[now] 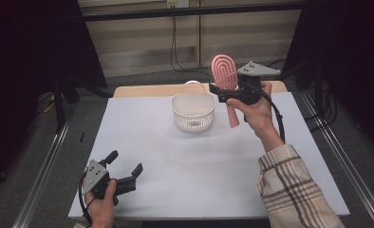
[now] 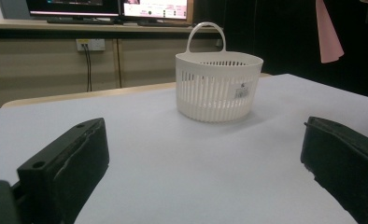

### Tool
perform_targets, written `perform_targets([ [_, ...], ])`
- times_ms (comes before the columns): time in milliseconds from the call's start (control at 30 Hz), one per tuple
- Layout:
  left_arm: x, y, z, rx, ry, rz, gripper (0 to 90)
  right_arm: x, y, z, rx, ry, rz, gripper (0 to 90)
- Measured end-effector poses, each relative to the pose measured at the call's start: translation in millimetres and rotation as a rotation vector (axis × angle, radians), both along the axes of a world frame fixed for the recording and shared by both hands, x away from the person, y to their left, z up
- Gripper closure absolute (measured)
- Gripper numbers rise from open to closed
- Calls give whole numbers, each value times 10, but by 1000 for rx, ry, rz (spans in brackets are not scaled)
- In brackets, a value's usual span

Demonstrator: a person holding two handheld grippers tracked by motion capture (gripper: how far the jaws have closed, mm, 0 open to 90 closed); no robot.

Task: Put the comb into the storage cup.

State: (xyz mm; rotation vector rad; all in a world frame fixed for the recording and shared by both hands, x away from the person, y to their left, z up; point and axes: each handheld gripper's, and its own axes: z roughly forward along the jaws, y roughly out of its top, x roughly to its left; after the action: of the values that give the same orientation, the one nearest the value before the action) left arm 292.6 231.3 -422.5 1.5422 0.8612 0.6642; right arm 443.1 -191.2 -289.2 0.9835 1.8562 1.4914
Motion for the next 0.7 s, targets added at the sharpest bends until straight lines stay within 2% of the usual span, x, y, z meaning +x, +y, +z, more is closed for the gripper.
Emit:
perform_targets([
  [233,-4,-3,3,-14,-1,-7,13,27,55,26,4,-4,8,200],
  [433,-4,3,4,-4,-1,-8,13,60,93,38,7,-13,15,200],
  [700,-11,-4,6,-12,-2,-15,13,88,145,52,19,-29,10,200],
])
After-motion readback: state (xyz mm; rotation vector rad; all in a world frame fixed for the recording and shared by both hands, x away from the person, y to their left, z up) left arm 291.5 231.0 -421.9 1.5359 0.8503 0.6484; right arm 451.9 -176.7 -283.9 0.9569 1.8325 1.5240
